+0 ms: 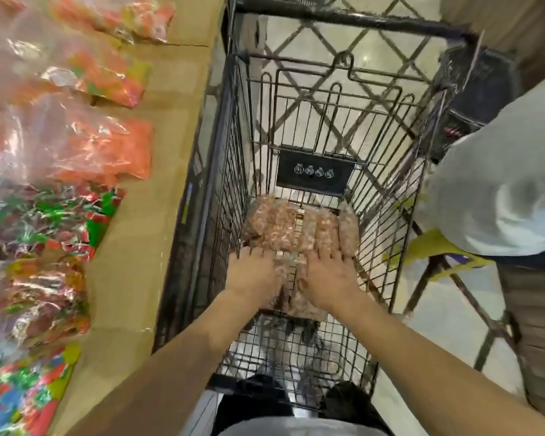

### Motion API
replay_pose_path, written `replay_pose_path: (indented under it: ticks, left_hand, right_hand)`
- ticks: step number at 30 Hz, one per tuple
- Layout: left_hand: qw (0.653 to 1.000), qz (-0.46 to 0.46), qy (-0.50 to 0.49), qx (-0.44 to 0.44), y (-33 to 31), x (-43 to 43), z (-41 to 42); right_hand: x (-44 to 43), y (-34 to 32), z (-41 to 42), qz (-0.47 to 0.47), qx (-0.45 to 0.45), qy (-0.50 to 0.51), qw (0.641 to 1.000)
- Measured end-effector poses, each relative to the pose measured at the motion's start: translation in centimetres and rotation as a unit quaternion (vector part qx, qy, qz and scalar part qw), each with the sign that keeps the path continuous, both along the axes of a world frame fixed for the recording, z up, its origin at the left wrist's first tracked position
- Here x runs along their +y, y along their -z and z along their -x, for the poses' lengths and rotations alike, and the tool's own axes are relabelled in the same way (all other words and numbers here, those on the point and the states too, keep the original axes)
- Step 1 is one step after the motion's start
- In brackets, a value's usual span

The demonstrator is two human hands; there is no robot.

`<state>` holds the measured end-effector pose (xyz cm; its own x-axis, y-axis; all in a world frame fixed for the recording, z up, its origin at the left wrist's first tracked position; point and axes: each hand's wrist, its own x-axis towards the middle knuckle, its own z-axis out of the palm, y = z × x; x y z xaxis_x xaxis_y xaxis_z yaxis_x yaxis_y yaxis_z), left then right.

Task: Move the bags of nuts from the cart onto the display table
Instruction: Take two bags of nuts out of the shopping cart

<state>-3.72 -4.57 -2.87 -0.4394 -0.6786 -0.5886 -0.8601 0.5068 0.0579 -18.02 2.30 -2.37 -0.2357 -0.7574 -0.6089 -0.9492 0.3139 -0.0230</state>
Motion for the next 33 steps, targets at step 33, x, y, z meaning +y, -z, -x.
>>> replay_pose_path:
  ticks: [33]
  left_hand:
    - [0.797, -0.178, -0.561, 0.135, 27.7, 1.3, -0.5]
  right_hand:
    - [4.7, 27.7, 1.0, -0.037, -0.120, 0.475, 0.871]
